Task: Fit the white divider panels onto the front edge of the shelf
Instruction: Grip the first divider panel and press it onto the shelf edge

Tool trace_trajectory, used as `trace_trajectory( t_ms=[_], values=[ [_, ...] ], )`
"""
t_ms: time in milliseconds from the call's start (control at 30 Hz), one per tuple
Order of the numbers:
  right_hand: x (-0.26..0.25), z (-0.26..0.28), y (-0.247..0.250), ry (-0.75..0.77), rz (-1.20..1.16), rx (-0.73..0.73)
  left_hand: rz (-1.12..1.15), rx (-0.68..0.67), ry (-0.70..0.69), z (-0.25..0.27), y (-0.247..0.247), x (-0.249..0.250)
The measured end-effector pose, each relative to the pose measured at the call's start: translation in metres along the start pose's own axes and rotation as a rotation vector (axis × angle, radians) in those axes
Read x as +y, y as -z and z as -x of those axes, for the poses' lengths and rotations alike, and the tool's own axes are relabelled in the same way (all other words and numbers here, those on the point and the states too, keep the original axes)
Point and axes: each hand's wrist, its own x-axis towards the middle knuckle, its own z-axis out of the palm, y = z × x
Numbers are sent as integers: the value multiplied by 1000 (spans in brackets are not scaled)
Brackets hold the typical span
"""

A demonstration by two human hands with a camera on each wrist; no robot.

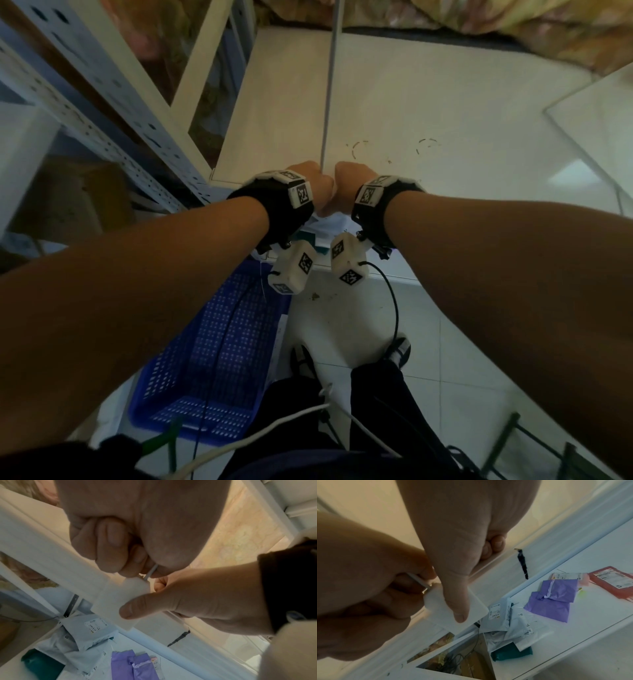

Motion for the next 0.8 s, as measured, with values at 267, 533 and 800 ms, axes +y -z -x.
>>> trace_trajectory(
  t_ms=[267,533,800],
  values=[
    [4,-1,-2,6,-88,3,-64,8,-16,4,3,6],
    [2,1,1,-29,-92,-9,-24,-4,1,12,4,10],
    [-11,7,11,-85,-5,-67,6,-102,31,33,10,14]
  ],
)
